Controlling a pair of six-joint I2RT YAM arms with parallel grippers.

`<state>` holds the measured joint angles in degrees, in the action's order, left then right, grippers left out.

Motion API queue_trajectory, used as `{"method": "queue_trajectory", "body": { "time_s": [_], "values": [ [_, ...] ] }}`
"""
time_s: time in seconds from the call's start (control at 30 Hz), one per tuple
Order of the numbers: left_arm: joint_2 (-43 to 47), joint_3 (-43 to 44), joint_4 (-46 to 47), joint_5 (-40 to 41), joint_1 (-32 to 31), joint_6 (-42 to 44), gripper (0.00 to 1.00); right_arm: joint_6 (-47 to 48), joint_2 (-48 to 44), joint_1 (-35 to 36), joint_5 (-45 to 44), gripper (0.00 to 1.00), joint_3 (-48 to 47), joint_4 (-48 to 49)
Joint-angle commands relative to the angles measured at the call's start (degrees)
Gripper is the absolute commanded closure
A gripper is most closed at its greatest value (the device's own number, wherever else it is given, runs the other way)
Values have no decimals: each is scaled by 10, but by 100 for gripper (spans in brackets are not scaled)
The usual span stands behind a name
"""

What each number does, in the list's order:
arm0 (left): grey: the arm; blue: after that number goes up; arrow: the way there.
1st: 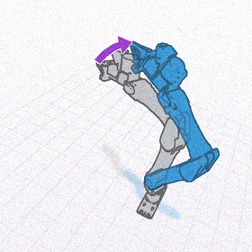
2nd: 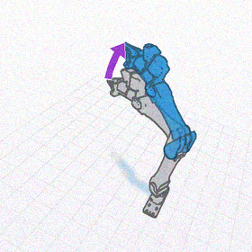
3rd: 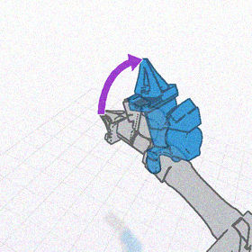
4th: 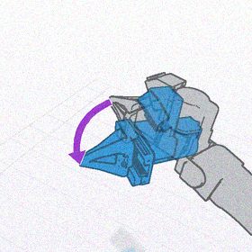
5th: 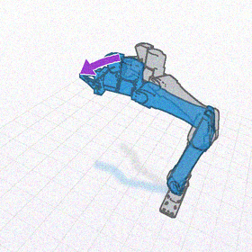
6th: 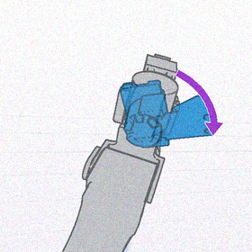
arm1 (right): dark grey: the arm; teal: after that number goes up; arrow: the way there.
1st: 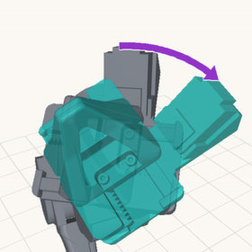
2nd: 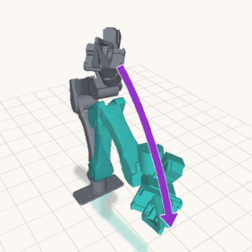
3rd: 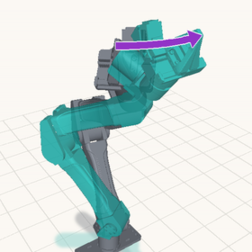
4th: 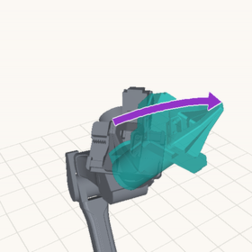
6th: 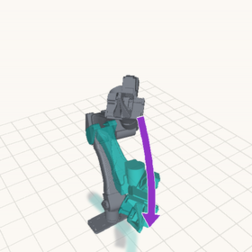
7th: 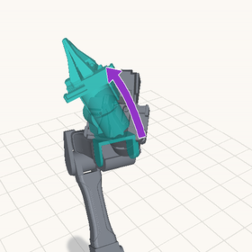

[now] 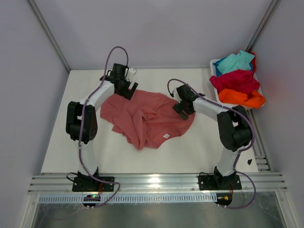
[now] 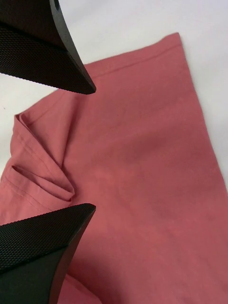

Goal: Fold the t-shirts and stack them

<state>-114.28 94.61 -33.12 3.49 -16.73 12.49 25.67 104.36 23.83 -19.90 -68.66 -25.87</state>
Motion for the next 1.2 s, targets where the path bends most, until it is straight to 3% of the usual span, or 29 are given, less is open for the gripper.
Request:
{"method": "queue_trajectory", "body": {
  "time_s": [0.0,0.17,0.3,0.6,0.83,1.17],
  "values": [
    [-4,30,-5,-50,4,-26,1,11,12,3,-25,1,-3,6],
    [-9,47,-27,-160,3,-53,1,27,37,3,-60,1,-9,18],
    [-18,66,-37,-187,4,-66,1,41,57,2,-85,1,-24,20],
    [5,46,-9,-179,4,-65,1,46,105,-11,-139,1,-77,23],
    [19,28,-5,-154,4,-50,1,96,148,-63,-198,1,-135,49],
    [40,-8,28,-100,6,-70,1,134,175,-115,-184,1,-193,87]
  ]
}}
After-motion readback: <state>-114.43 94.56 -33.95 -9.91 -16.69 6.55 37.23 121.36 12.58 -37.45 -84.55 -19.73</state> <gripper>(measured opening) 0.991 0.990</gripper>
